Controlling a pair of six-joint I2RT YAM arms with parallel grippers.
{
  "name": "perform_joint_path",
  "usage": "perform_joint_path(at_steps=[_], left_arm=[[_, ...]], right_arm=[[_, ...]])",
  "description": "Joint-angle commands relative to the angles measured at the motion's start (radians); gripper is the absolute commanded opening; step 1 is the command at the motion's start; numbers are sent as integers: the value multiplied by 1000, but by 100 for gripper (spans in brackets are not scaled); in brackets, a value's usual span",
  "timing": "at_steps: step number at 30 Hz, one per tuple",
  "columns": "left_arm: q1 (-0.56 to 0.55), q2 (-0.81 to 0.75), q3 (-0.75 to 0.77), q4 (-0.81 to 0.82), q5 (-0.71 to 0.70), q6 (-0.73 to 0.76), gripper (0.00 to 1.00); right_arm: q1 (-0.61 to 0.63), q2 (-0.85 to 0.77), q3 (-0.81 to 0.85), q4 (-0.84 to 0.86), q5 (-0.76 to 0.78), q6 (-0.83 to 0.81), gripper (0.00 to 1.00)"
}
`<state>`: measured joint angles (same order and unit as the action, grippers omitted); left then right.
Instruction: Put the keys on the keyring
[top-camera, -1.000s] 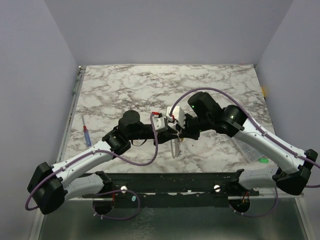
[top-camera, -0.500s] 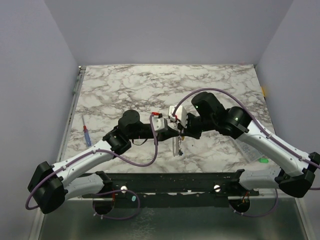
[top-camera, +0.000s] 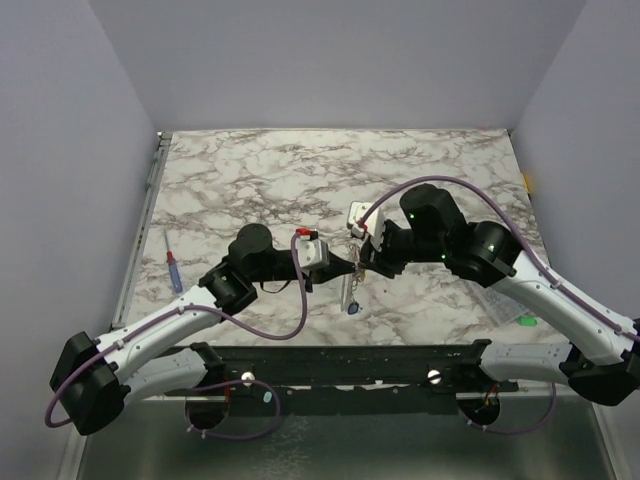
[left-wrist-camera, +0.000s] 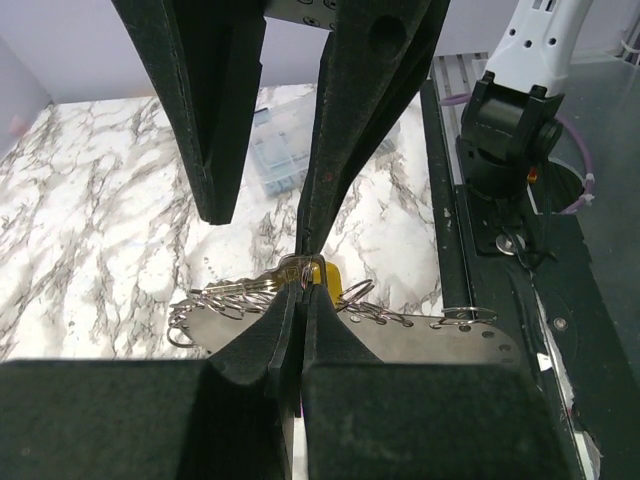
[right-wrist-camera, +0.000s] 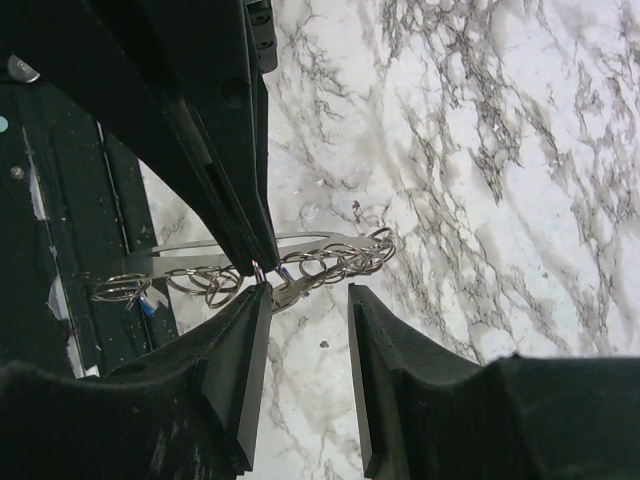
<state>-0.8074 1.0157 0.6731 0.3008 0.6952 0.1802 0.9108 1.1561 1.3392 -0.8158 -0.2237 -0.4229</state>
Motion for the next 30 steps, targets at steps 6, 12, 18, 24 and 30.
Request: perform_joint_path(at_steps=[6, 12, 18, 24, 30], left_arm=[[-4, -40, -15, 35, -2, 6, 0], [-4, -50, -21, 38, -2, -1, 0], [-4, -54, -24, 42, -2, -9, 0], [-4, -55, -22, 46, -2, -15, 0], [-4, -56, -23, 47, -6, -19, 0]], right_arm=[[7, -29, -33, 6, -91, 13, 45], [7, -27, -62, 18, -82, 16, 43], [6, -29, -80, 29, -77, 16, 37], [7, -24, -98, 45, -68, 15, 33], [7, -37, -103, 74, -62, 11, 21]])
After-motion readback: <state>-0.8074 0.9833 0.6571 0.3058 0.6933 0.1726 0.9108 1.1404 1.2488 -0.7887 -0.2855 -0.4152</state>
